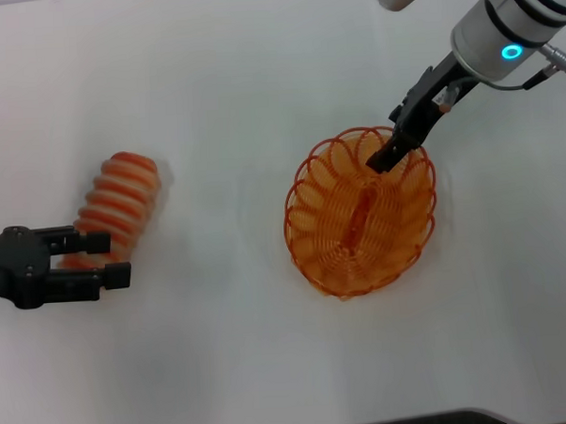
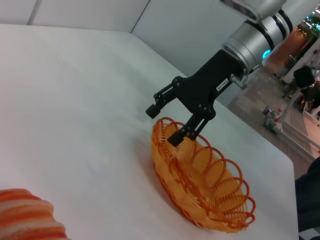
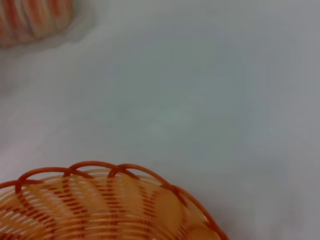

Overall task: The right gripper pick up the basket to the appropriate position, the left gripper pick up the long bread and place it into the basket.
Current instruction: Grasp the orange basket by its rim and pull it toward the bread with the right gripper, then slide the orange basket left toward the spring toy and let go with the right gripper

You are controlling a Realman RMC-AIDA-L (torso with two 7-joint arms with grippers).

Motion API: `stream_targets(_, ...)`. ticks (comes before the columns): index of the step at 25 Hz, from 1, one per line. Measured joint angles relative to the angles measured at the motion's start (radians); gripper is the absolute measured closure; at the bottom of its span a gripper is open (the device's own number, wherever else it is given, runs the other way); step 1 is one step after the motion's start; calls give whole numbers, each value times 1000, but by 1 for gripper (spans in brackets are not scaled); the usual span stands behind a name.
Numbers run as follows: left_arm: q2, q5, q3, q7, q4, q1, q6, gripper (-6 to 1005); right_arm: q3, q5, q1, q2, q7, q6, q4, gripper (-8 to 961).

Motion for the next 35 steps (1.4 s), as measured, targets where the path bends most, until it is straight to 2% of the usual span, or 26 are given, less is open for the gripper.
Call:
stream_targets(10, -2, 0, 0, 0, -4, 1, -13, 208, -1, 8, 4, -2, -7, -31, 5, 121)
stream_targets(24, -2, 0, 2, 1, -6, 0, -26, 207, 14, 16, -12, -12, -8, -56, 3, 753)
stream_targets(25, -3, 0, 1, 1, -6, 0, -26, 207, 28, 40, -22, -17, -16, -74, -2, 799)
stream_targets(26, -3, 0, 2, 1, -6, 0, -27, 207, 28, 40, -22, -17, -16, -74, -2, 811)
stream_targets(29, -3, 0, 2, 1, -6, 0, -29, 207, 82, 97, -47, -38, -36, -116, -8, 848)
stream_targets(35, -3, 0, 0, 1, -1, -4, -32, 207, 226, 321, -173, -89, -108, -195, -33, 861)
